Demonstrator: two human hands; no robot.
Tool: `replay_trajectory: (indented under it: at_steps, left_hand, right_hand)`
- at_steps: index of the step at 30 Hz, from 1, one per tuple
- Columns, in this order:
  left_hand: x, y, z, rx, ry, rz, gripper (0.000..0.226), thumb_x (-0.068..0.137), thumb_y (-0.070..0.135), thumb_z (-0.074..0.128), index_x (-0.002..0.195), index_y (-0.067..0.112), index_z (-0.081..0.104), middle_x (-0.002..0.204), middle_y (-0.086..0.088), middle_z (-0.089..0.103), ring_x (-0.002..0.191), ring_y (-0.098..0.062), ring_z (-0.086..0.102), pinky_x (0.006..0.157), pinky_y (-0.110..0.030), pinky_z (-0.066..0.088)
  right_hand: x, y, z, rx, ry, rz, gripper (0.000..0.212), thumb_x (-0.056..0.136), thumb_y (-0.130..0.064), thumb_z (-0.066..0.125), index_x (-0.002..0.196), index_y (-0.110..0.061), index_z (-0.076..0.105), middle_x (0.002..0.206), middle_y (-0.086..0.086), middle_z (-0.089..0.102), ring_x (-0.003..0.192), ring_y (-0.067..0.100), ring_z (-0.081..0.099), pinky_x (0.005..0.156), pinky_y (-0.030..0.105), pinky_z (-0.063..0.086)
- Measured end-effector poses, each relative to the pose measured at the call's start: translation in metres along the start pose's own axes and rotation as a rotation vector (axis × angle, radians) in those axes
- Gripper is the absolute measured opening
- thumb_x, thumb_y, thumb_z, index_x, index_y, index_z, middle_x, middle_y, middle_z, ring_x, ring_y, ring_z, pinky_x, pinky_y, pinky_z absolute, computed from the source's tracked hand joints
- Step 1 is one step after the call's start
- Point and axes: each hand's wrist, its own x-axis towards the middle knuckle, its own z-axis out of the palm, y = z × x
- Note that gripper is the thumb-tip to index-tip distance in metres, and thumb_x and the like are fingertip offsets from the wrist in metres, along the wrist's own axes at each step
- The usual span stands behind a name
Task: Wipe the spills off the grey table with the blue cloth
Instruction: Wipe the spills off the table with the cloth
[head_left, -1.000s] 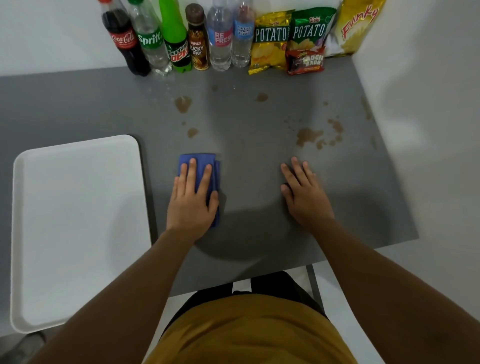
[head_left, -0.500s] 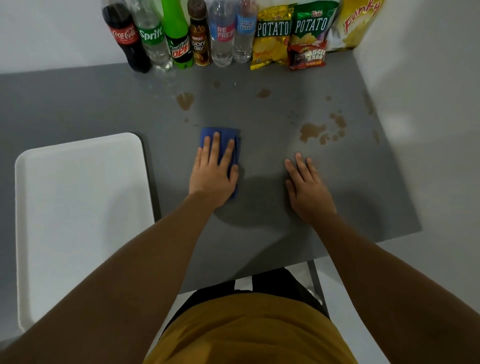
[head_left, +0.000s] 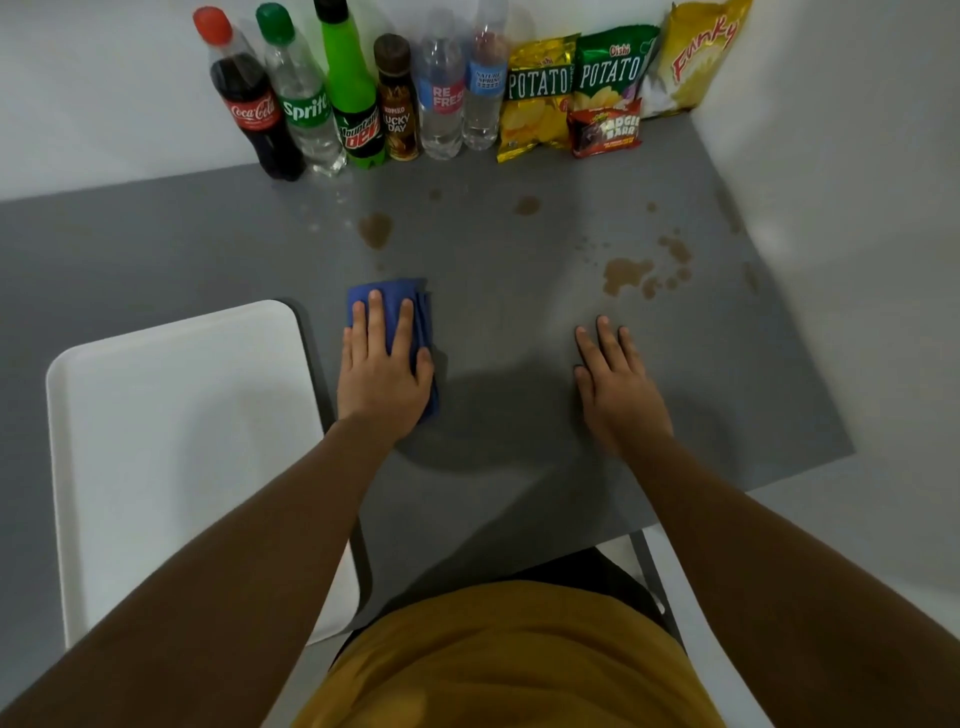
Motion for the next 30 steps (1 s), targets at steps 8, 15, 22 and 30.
replay_trajectory:
  at_steps: [8,15,22,30]
  left_hand:
    - [0.04,0.041,-0.001,0.05,-0.042,0.142,0.067,0.105,0.051,0.016,0.163,0.023,-0.004,0.17,-0.011,-0.01,0.157,-0.031,-0.008,0.128,-0.045,0.0]
    - [-0.004,0.037,0.012,0.052,-0.027,0.217,0.069,0.104,0.053,0.014,0.163,0.025,-0.006,0.171,-0.008,-0.012,0.157,-0.028,-0.01,0.128,-0.044,0.003]
    - [0.002,-0.007,0.001,-0.003,0.024,0.044,0.071,0.102,0.052,0.024,0.164,0.024,0.003,0.171,-0.012,-0.002,0.158,-0.031,-0.003,0.126,-0.045,0.005]
    - [0.087,-0.017,-0.021,0.016,-0.007,-0.031,0.068,0.105,0.05,0.021,0.164,0.023,0.002,0.171,-0.013,-0.005,0.157,-0.033,-0.005,0.128,-0.047,0.002]
  right_hand:
    - [0.009,-0.01,-0.006,-0.043,0.069,-0.073,0.052,0.109,-0.036,0.034,0.158,-0.02,0.03,0.167,0.009,0.021,0.153,0.033,0.02,0.12,0.048,0.03]
    - [0.035,-0.025,-0.008,-0.023,0.039,-0.175,0.053,0.108,-0.036,0.039,0.158,-0.018,0.032,0.167,0.009,0.021,0.154,0.033,0.019,0.12,0.051,0.03]
    - [0.039,-0.034,-0.002,-0.015,-0.006,-0.168,0.053,0.108,-0.039,0.036,0.158,-0.022,0.029,0.169,0.003,0.016,0.155,0.031,0.013,0.121,0.048,0.027]
    - [0.04,-0.032,-0.001,-0.048,-0.018,-0.168,0.054,0.109,-0.04,0.033,0.16,-0.024,0.024,0.169,0.004,0.012,0.155,0.031,0.011,0.123,0.047,0.023]
